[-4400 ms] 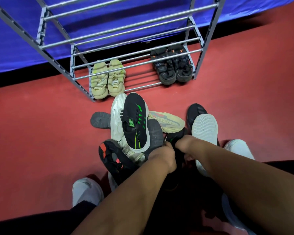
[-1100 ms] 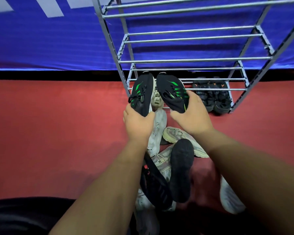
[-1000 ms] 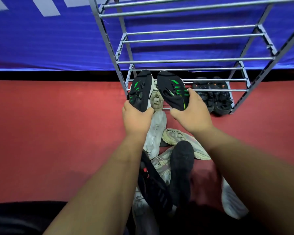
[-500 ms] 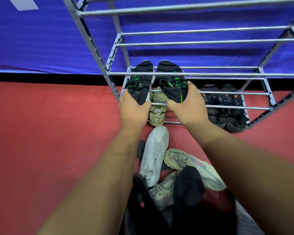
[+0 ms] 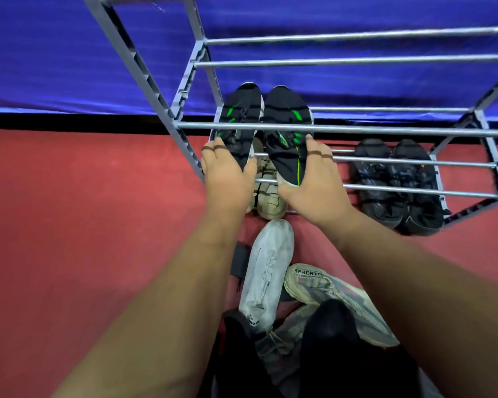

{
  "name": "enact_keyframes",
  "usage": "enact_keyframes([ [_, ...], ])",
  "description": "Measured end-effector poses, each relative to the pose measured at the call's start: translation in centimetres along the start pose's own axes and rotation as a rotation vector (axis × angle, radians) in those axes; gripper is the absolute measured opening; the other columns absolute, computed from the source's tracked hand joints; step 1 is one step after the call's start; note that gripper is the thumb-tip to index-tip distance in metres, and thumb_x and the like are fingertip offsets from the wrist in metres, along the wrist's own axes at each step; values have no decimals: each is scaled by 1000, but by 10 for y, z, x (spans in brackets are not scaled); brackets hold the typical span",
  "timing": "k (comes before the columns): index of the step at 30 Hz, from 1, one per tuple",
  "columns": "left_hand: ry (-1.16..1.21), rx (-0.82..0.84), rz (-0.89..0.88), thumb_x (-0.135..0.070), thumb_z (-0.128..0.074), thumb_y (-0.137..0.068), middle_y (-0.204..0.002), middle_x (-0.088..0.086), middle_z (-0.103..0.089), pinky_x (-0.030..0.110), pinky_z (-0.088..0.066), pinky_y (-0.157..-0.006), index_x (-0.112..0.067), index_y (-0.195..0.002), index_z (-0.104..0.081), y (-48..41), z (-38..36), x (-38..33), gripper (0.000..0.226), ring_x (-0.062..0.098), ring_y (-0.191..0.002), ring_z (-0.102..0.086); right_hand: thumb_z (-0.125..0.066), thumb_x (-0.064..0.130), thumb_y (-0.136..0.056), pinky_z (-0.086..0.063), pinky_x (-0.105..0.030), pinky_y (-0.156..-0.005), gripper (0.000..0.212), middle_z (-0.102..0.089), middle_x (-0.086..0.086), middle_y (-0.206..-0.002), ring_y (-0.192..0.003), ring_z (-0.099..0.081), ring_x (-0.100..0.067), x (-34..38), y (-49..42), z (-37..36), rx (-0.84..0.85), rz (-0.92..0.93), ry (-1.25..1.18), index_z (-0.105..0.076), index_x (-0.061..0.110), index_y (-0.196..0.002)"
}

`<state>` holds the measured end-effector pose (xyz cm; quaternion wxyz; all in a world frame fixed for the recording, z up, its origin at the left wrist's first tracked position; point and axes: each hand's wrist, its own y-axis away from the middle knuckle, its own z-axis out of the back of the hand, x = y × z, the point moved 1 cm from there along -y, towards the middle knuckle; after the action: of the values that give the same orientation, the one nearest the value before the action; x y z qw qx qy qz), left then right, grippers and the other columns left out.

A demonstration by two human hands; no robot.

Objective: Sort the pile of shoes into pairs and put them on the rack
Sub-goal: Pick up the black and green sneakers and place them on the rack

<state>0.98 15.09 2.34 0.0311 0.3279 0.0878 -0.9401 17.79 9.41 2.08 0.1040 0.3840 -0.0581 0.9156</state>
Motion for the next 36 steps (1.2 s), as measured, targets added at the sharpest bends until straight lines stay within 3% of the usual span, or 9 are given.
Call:
enact_keyframes([
  [9, 154, -123, 58, -24, -77, -79, -142, 13, -50, 38, -33, -120, -3, -148, -48, 42, 10, 7, 77, 31, -138, -42, -80, 34, -76, -30, -34, -123, 103, -41, -12, -156, -148, -35, -24, 9, 17, -7, 13, 119, -34, -29, 5, -161],
  [17, 379, -95, 235, -19, -82, -83, -121, -4, -54, 42, -53, -102, -18, -127, -63, 45, 19, 28, 48, 21, -108, -65, -74, 67, -69, -47, -42, -110, 108, -55, 5, -151, -136, -55, -19, 13, 14, 5, 142, 20, -22, -29, 29, -159],
  [22, 353, -114, 243, -19, -78, -81, -118, -3, -52, 39, -56, -95, -18, -118, -60, 47, 27, 30, 41, 21, -101, -66, -75, 29, -85, -37, -24, -104, 69, -59, -3, -143, -133, -52, -23, 13, 32, 20, 105, 86, -40, -47, 19, -147],
  [25, 231, -56, 361, -14, -71, -87, -118, 5, -56, 37, -51, -89, -12, -113, -58, 62, 27, 41, 29, 26, -102, -61, -64, 18, -88, -43, -32, -100, 41, -63, -8, -123, -117, -57, -27, 6, 52, 20, -109, 134, 26, -60, 10, -129],
  [27, 105, 133, 512, -18, -67, -91, -115, 11, -63, 36, -48, -86, -7, -109, -58, 81, 23, 56, 23, 33, -106, -62, -59, 12, -88, -47, -38, -90, 24, -62, -6, -108, -100, -58, -26, -4, 69, 17, -175, 94, 33, -63, 11, -112],
  [30, 61, 565, 650, -35, -67, -97, -102, 8, -67, 32, -46, -81, -2, -104, -66, 121, 10, 69, 34, 29, -98, -61, -59, 14, -91, -50, -34, -80, 13, -68, -1, -99, -90, -64, -23, -27, 95, 8, 76, -93, 29, -66, 15, -103],
  [32, 6, 749, 627, -51, -74, -91, -134, 15, -63, 35, -52, -92, 0, -138, -61, 147, -3, 76, 71, 30, -115, -63, -66, 32, -92, -51, -36, -90, 30, -68, -9, -114, -107, -64, -30, -53, 113, -4, 402, -189, 227, -66, 14, -117],
  [34, -108, 786, 569, -55, -80, -86, -161, 20, -35, 39, -48, -104, 0, -158, -34, 169, -13, 77, 102, 35, -136, -53, -65, 62, -88, -46, -40, -106, 70, -58, -14, -135, -127, -55, -35, -82, 135, -11, 640, -296, 421, -55, 20, -143],
  [36, -178, 730, 511, -54, -81, -85, -163, 21, -27, 40, -48, -104, -1, -157, -29, 182, -21, 79, 104, 35, -139, -50, -56, 79, -82, -44, -40, -110, 88, -58, -11, -141, -131, -53, -34, -102, 154, -14, 693, -392, 403, -49, 24, -150],
])
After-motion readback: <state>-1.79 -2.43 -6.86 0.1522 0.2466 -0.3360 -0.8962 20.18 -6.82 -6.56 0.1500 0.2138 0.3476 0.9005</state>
